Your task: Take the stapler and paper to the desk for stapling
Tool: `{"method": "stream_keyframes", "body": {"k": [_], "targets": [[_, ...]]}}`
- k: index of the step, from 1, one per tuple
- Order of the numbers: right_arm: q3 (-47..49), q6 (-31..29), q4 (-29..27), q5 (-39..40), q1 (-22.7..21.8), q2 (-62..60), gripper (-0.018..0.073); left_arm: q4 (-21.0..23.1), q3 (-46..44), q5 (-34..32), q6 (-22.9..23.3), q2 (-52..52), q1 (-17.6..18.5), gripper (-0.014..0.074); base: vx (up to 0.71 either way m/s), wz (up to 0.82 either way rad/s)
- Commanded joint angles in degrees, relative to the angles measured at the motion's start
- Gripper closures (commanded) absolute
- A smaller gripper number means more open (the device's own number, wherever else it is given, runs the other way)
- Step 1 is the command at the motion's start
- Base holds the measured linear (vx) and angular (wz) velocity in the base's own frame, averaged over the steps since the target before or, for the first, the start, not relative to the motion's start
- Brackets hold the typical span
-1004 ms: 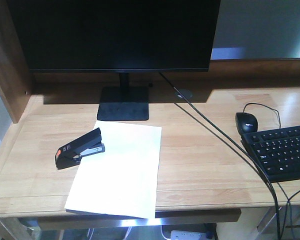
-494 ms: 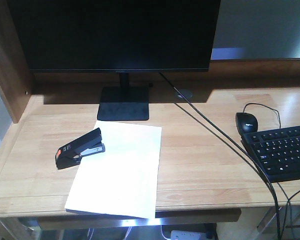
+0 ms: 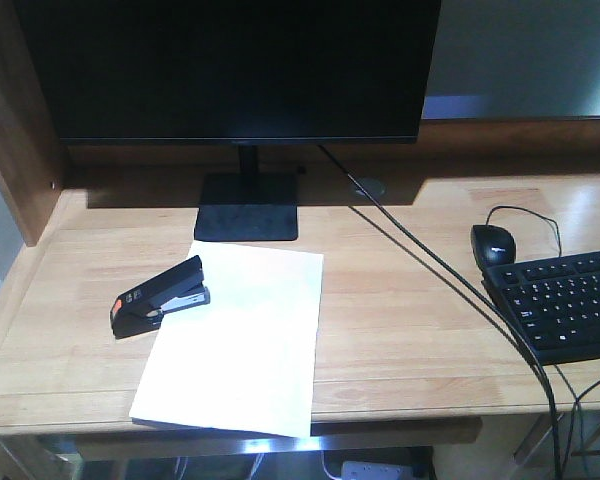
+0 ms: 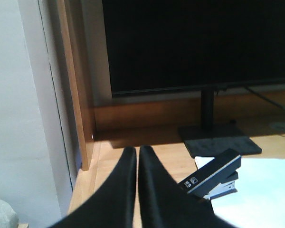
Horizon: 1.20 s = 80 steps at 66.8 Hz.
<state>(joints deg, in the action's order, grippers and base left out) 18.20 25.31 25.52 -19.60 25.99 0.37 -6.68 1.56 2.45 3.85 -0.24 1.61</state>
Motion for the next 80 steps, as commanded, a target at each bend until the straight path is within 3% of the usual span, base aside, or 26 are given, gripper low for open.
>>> {"method": "stream_keyframes", "body": {"k": [1,73,80], "targets": [[1.50,-0.40,1.23,4.06,-0.36,0.90,0.0568,0.07,1.64,-6.04,0.63,-1.32,0.12,0.0603,0.00,0.00],[1.50,-0.40,1.23,3.85,-0.36,0.89,0.0568,0.07,1.64,-5.87,0.58,-1.34,0.12,0.0603,0.00,0.00],[1.45,-0.40,-2.54,3.98,-1.24,0.89,0.0568,0.07,1.64,-5.87,0.58,-1.34,0.12,0.0603,0.00,0.00]]}}
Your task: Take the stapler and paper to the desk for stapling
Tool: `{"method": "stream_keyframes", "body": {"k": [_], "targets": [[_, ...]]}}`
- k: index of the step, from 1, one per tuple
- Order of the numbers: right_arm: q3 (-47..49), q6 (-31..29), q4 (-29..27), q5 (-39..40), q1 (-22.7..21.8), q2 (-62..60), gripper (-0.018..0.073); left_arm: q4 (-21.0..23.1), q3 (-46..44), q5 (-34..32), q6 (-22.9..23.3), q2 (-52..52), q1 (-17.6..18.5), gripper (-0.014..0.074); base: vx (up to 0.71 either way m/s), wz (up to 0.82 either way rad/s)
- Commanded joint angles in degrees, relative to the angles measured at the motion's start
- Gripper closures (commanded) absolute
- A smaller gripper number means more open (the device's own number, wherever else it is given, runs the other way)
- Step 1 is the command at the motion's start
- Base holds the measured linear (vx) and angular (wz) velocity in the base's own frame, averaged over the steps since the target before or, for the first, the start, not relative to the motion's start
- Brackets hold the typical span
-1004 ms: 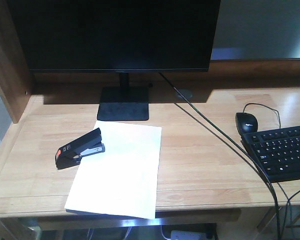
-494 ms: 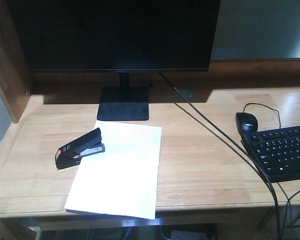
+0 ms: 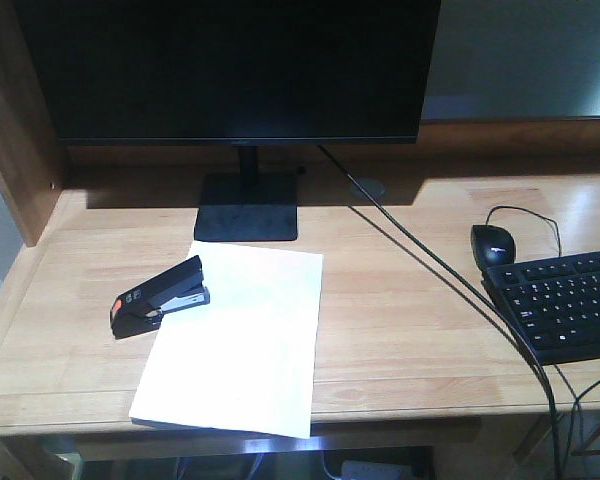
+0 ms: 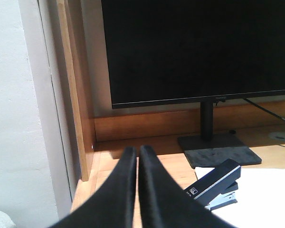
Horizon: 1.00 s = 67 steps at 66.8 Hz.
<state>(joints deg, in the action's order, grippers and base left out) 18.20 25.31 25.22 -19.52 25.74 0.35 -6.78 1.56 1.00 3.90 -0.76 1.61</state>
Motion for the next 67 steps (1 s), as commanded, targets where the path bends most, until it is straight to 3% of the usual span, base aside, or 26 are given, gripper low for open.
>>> {"method": "stream_keyframes", "body": {"k": [1,9,19,27,46,67], "targets": [[1.45,-0.40,-3.58,3.90,-1.55,0.91,0.0568,0.18,1.64,-4.43,0.53,-0.82,0.12,0.0603,0.00,0.00],[1.45,-9.49,-9.88,3.82,-7.97,0.91,0.0568,0.18,1.64,-4.43,0.53,-0.82,0.12,0.0603,0.00,0.00],[-1.33,-21.28,-21.88,8.15,-19.58,0.81,0.0568,0.18,1.64,-4.43,0.53,-0.82,0.12,0.0603,0.00,0.00],[-6.38,-25.31,-24.48,15.04,-25.08,-0.97,0.0568,0.18,1.64,-4.43,0.53,-0.82,0.12,0.0603,0.00,0.00],[-14.64,-20.65,-17.05,20.05,-25.56,-1.83,0.0568,0.18,1.59,-4.43,0.53,-0.82,0.12,0.0603,0.00,0.00],[-20.02,-20.08,-17.93,25.05,-25.56,-1.83,0.0568,0.18,1.59,-4.43,0.53,-0.82,0.12,0.0603,0.00,0.00]]}}
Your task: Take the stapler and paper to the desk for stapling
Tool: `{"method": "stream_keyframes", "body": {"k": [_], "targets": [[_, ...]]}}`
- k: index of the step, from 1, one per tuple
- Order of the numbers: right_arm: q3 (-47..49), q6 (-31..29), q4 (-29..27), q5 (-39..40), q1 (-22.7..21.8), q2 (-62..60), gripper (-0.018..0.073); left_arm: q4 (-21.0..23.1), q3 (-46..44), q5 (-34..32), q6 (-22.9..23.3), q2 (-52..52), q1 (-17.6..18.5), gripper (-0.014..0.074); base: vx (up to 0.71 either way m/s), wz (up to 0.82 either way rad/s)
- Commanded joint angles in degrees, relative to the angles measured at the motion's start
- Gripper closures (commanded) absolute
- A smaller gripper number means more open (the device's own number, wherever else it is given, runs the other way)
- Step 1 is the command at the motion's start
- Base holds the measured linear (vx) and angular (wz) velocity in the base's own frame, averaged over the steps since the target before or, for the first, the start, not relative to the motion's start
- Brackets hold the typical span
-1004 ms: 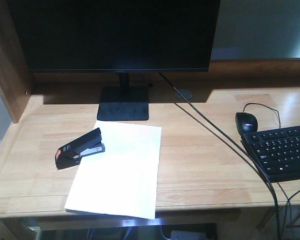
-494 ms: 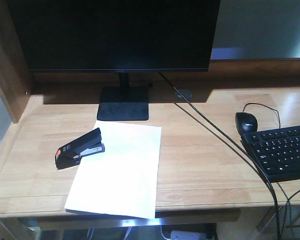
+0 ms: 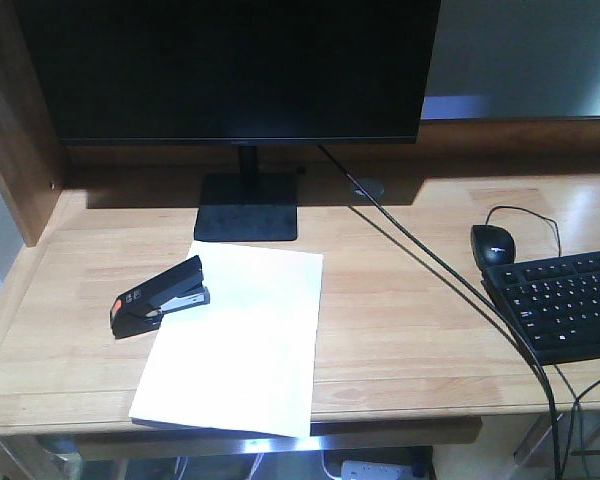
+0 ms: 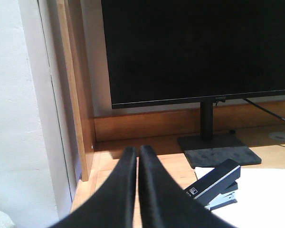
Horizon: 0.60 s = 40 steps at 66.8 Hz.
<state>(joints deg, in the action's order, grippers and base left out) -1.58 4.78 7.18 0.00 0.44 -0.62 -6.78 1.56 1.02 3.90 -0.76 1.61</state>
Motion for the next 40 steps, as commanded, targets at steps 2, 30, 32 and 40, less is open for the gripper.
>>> {"method": "stream_keyframes", "body": {"k": [2,30,32,40], "targets": [[-0.24,0.45,0.11,5.59,-0.26,-0.87,0.0568,0.18,1.59,-4.45,0.53,-0.82,0.12,0.0603,0.00,0.00],[-0.24,0.40,0.11,5.64,-0.34,-0.81,0.0568,0.18,1.59,-4.45,0.53,-0.82,0.12,0.0603,0.00,0.00],[-0.24,0.40,0.11,5.64,-0.34,-0.81,0.0568,0.18,1.59,-4.45,0.53,-0.82,0.12,0.0603,0.00,0.00],[-0.24,0.40,0.11,5.64,-0.34,-0.81,0.0568,0.18,1.59,-4.45,0.53,-0.82,0.12,0.0603,0.00,0.00]]}}
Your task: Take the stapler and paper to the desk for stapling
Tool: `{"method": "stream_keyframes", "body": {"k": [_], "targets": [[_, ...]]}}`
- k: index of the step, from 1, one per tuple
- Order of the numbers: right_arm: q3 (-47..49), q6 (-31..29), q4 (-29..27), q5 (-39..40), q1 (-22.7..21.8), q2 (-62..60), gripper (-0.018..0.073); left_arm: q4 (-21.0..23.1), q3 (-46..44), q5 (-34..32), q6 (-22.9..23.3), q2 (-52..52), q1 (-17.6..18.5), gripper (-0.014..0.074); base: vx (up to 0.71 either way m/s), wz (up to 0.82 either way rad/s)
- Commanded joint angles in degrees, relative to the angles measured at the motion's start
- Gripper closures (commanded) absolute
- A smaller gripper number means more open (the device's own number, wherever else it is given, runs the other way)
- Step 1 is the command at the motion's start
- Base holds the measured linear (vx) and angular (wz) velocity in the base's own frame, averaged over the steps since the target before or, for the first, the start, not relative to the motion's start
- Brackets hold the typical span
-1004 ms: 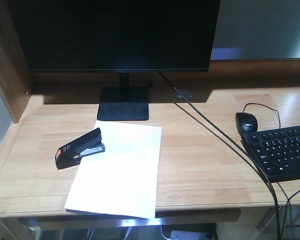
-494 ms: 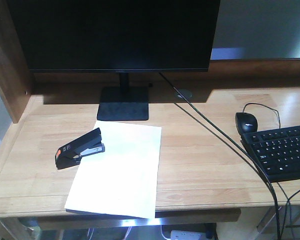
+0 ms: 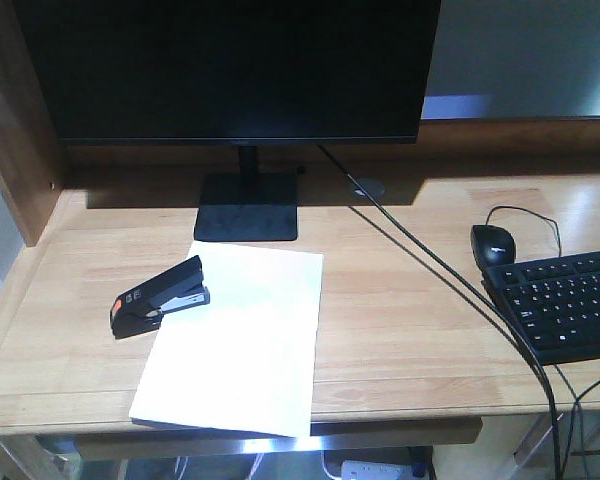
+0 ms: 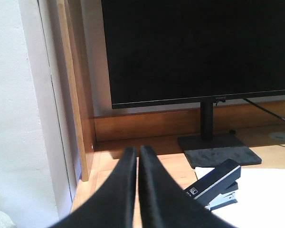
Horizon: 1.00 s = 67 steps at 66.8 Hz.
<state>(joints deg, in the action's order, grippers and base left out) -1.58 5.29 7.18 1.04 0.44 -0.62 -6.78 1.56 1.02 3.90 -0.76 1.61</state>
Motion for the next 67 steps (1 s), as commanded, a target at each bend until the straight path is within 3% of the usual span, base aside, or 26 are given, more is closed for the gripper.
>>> {"method": "stream_keyframes", "body": {"k": [1,67], "targets": [[-0.24,-0.12,0.11,4.60,-0.34,-0.81,0.0568,0.18,1.59,-4.45,0.53,-0.82,0.12,0.0603,0.00,0.00],[-0.24,-0.12,0.11,4.60,-0.35,-0.87,0.0568,0.18,1.59,-4.45,0.53,-0.82,0.12,0.0603,0.00,0.00]]}}
